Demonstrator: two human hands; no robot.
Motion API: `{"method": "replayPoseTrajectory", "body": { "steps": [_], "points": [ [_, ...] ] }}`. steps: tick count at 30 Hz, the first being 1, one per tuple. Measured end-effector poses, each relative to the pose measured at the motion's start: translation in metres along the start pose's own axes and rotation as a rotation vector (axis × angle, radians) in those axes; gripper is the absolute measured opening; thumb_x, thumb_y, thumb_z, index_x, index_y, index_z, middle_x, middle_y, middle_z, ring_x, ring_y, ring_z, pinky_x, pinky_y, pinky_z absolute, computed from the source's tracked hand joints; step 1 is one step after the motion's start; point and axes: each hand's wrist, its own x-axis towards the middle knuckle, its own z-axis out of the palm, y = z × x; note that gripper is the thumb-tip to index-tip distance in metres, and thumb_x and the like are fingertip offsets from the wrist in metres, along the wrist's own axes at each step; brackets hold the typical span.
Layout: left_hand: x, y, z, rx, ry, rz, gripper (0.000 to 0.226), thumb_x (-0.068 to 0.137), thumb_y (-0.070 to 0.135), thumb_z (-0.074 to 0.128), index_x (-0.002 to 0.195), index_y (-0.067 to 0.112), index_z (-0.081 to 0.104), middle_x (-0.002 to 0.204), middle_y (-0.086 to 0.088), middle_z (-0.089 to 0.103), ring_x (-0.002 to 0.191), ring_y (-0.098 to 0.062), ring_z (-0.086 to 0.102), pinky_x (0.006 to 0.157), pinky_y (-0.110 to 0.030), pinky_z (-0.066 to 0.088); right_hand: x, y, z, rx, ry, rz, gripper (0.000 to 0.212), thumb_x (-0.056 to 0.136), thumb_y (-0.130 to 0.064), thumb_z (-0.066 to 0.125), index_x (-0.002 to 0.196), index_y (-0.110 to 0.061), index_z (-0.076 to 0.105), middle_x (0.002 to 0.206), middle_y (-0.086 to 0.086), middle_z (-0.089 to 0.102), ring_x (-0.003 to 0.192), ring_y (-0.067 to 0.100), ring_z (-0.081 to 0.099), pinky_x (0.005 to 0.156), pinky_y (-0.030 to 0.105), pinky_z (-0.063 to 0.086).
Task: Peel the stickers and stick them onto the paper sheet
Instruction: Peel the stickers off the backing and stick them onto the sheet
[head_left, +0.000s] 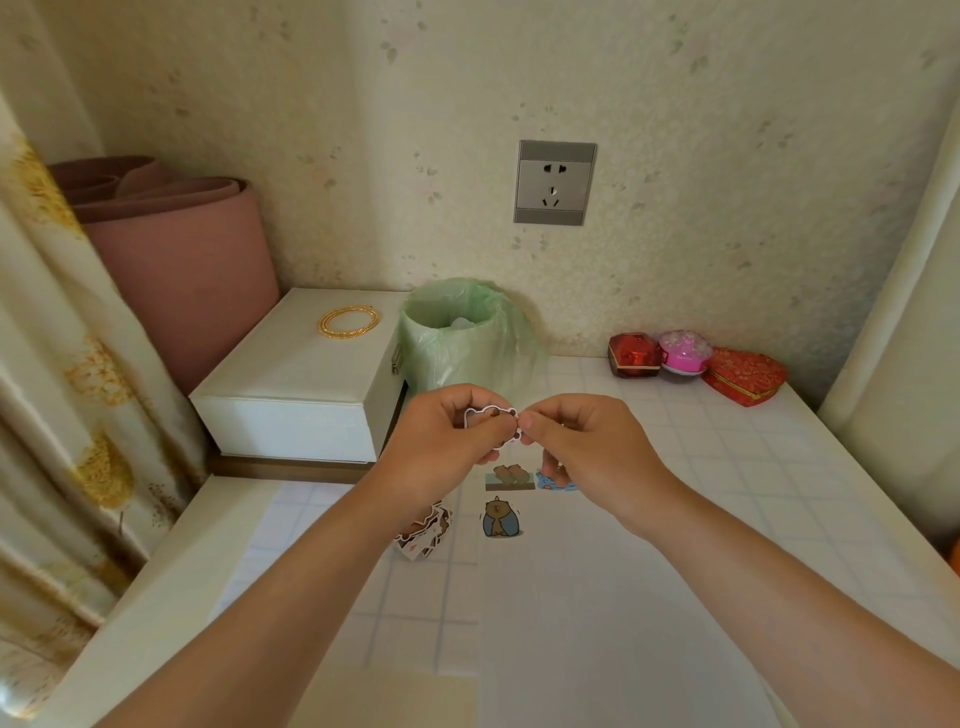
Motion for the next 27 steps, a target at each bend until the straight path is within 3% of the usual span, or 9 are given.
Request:
{"method": "replayPoseTrajectory", "body": {
  "steps": [4, 12, 15, 17, 20, 23, 25, 27],
  "points": [
    [0.0002, 0.0022, -0.0026, 0.006, 0.005, 0.007, 0.003, 0.087, 0.015, 0.073, 0.086, 0.016, 0.076, 0.07, 0.006, 0.07, 0.066, -0.006, 0.064, 0.067, -0.021, 0.056, -0.0011, -0.006, -0.0054, 0.176, -0.083, 0.09, 0.017, 0.096, -0.018, 0.063, 0.089, -0.012, 0.077, 0.085, 0.0, 0.075, 0.057, 0.015, 0.057, 0.054, 0.029, 0.049],
    [-0.0027, 0.0032, -0.0027, 0.031, -0.027, 0.019, 0.005, 0.087, 0.012, 0.072, 0.089, 0.015, 0.076, 0.074, 0.004, 0.071, 0.068, -0.004, 0.064, 0.065, -0.019, 0.054, -0.0023, -0.0079, -0.0095, 0.083, -0.127, 0.077, 0.015, 0.094, -0.014, 0.065, 0.087, -0.009, 0.076, 0.064, -0.007, 0.069, 0.055, 0.011, 0.056, 0.053, 0.023, 0.046],
    [-0.0027, 0.0033, -0.003, 0.038, -0.02, 0.024, 0.005, 0.087, 0.012, 0.073, 0.089, 0.015, 0.076, 0.07, 0.007, 0.07, 0.067, -0.003, 0.064, 0.065, -0.019, 0.054, -0.0025, -0.0066, -0.0085, 0.096, -0.124, 0.064, 0.014, 0.094, -0.014, 0.066, 0.086, -0.009, 0.077, 0.069, -0.004, 0.071, 0.056, 0.011, 0.057, 0.053, 0.024, 0.046],
    [-0.0025, 0.0033, -0.0029, 0.045, -0.02, 0.026, 0.005, 0.086, 0.012, 0.073, 0.09, 0.014, 0.076, 0.071, 0.005, 0.071, 0.068, -0.005, 0.065, 0.067, -0.023, 0.056, -0.0023, -0.0056, -0.0073, 0.078, -0.106, 0.05, 0.014, 0.093, -0.015, 0.066, 0.086, -0.011, 0.077, 0.073, -0.003, 0.073, 0.057, 0.011, 0.058, 0.053, 0.024, 0.047],
    [-0.002, 0.0027, -0.002, 0.056, -0.012, 0.036, 0.005, 0.085, 0.013, 0.075, 0.088, 0.016, 0.075, 0.075, -0.001, 0.073, 0.072, -0.017, 0.067, 0.075, -0.037, 0.059, -0.0023, -0.0048, -0.0051, -0.017, -0.067, 0.009, 0.018, 0.094, -0.016, 0.064, 0.081, -0.015, 0.076, 0.06, -0.009, 0.066, 0.053, 0.007, 0.056, 0.053, 0.023, 0.047],
    [-0.0027, 0.0023, -0.001, 0.069, -0.012, 0.067, 0.004, 0.084, 0.012, 0.075, 0.085, 0.017, 0.075, 0.077, -0.003, 0.074, 0.077, -0.028, 0.069, 0.077, -0.043, 0.058, -0.0026, -0.0027, -0.0017, -0.087, -0.031, -0.048, 0.025, 0.093, -0.015, 0.064, 0.073, -0.026, 0.074, 0.064, 0.002, 0.067, 0.053, 0.009, 0.055, 0.053, 0.029, 0.051],
    [-0.003, 0.0014, -0.0009, 0.091, -0.024, 0.092, 0.006, 0.084, 0.011, 0.074, 0.084, 0.016, 0.075, 0.077, -0.001, 0.074, 0.072, -0.022, 0.067, 0.073, -0.038, 0.057, -0.0031, -0.0015, -0.0011, -0.144, -0.027, -0.095, 0.027, 0.093, -0.016, 0.063, 0.072, -0.03, 0.073, 0.061, -0.007, 0.066, 0.053, 0.008, 0.053, 0.057, 0.034, 0.052],
    [-0.004, 0.0016, -0.0004, 0.096, -0.03, 0.104, 0.007, 0.085, 0.009, 0.073, 0.084, 0.015, 0.075, 0.074, 0.0, 0.074, 0.067, -0.011, 0.065, 0.069, -0.03, 0.053, -0.0036, -0.0013, -0.0013, -0.181, -0.033, -0.133, 0.025, 0.094, -0.015, 0.062, 0.075, -0.026, 0.074, 0.056, -0.018, 0.061, 0.049, 0.001, 0.049, 0.053, 0.026, 0.047]
  ]
}}
